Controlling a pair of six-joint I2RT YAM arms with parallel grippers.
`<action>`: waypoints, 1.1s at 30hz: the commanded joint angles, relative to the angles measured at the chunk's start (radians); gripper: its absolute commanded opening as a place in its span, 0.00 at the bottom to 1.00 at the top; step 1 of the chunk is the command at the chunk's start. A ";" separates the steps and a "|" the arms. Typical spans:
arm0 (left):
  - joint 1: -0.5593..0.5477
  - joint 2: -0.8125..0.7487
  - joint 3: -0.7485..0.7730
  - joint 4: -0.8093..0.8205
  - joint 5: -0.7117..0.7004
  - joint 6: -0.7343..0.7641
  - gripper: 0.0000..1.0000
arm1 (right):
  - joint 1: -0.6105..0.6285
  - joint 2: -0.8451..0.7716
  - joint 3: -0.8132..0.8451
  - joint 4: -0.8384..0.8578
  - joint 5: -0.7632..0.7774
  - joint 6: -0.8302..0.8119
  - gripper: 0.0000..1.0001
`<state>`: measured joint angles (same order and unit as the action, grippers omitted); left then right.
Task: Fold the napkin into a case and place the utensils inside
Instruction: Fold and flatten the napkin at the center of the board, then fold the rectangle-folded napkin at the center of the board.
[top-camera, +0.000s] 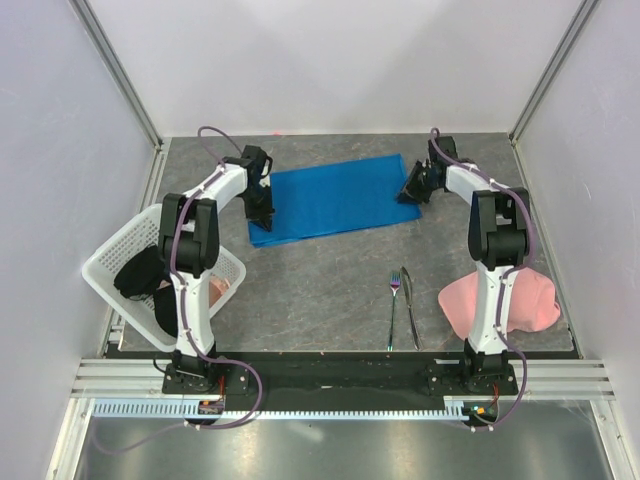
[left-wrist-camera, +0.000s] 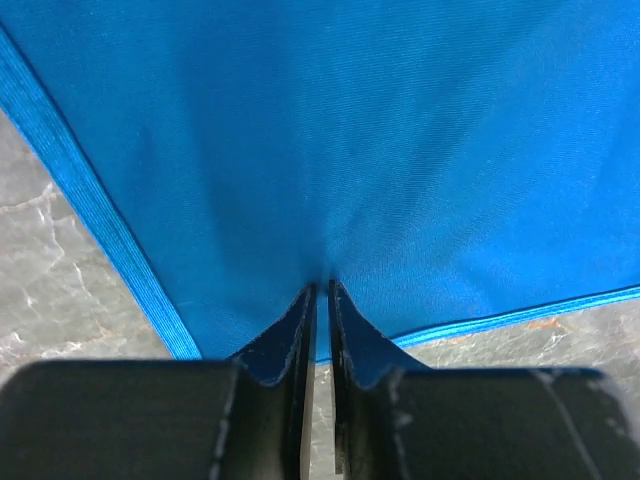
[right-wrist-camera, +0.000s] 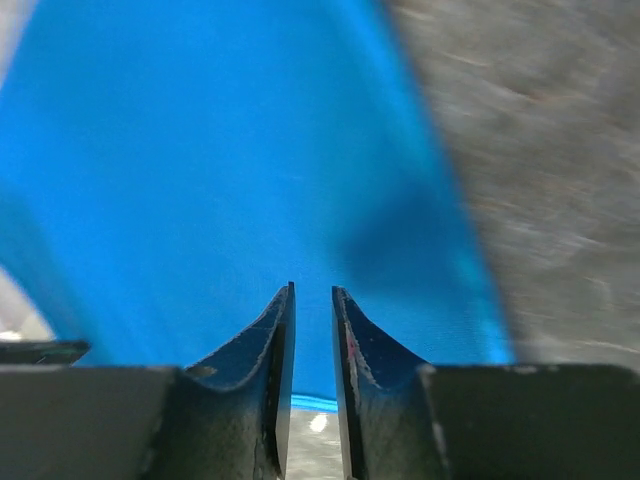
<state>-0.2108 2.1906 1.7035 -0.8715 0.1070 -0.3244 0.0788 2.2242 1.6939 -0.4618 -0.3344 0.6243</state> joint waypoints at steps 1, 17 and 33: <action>-0.001 -0.064 -0.106 0.015 -0.023 0.008 0.15 | -0.020 -0.076 -0.106 -0.003 0.066 -0.018 0.25; -0.075 -0.396 -0.323 0.043 0.045 0.002 0.30 | -0.074 -0.442 -0.479 -0.006 0.089 -0.069 0.25; -0.081 -0.316 -0.412 0.078 -0.001 0.064 0.22 | 0.004 -0.224 -0.102 -0.186 0.317 -0.362 0.57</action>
<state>-0.2878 1.8996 1.2869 -0.8219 0.1219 -0.3138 0.0200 1.9587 1.5093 -0.5606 -0.1555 0.4019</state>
